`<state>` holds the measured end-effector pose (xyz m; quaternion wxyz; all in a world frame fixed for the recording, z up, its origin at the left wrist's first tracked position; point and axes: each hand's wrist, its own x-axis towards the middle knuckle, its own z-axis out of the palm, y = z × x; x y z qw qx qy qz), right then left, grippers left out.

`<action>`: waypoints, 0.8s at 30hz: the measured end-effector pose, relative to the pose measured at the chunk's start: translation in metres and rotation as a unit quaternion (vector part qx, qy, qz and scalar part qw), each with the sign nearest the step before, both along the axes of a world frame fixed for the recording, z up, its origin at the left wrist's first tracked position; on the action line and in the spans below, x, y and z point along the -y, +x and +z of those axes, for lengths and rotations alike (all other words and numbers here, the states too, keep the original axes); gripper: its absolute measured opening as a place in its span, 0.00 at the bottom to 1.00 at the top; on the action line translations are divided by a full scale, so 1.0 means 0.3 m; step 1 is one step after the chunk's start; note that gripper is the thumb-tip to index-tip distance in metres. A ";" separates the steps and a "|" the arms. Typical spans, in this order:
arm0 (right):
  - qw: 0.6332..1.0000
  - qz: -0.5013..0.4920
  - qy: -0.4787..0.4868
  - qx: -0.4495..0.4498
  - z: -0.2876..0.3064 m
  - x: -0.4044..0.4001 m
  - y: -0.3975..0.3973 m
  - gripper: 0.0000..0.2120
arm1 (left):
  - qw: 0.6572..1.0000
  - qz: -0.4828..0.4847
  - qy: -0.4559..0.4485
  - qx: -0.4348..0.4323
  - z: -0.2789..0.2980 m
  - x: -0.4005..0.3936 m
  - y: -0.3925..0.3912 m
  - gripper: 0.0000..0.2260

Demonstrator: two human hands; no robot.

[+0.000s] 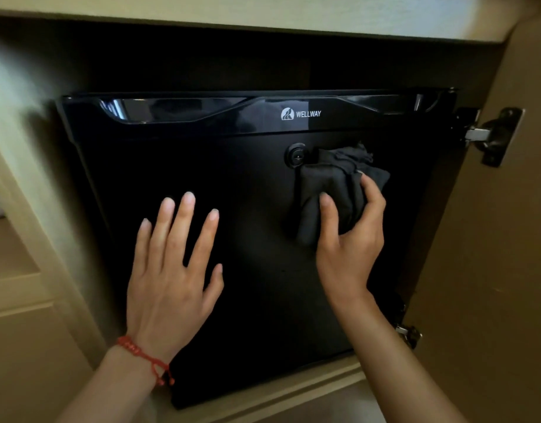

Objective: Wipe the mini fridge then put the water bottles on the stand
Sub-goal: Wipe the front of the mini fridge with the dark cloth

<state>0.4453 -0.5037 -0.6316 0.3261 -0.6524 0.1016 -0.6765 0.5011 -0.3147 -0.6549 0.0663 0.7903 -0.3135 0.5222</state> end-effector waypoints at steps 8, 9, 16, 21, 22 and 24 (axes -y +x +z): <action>0.996 -0.021 0.055 -0.061 -0.124 0.171 -0.074 0.25 | 1.000 0.017 0.020 0.017 -0.008 -0.002 0.006 0.29; 0.994 -0.020 0.079 -0.068 -0.149 0.185 -0.085 0.26 | 1.000 0.017 0.019 0.019 -0.010 -0.001 0.006 0.30; 0.997 -0.004 0.078 -0.024 -0.052 0.176 -0.058 0.25 | 0.999 0.000 0.005 0.031 -0.012 0.004 0.011 0.29; 1.000 -0.024 0.005 0.017 0.087 0.169 -0.029 0.21 | 0.999 -0.009 0.010 0.040 -0.009 -0.001 0.014 0.29; 0.999 -0.028 0.010 0.017 0.082 0.170 -0.027 0.21 | 0.999 -0.013 0.011 0.042 -0.009 -0.004 0.015 0.29; 0.999 -0.034 0.023 0.011 0.040 0.179 -0.031 0.22 | 0.999 -0.023 0.010 0.044 -0.010 -0.010 0.014 0.29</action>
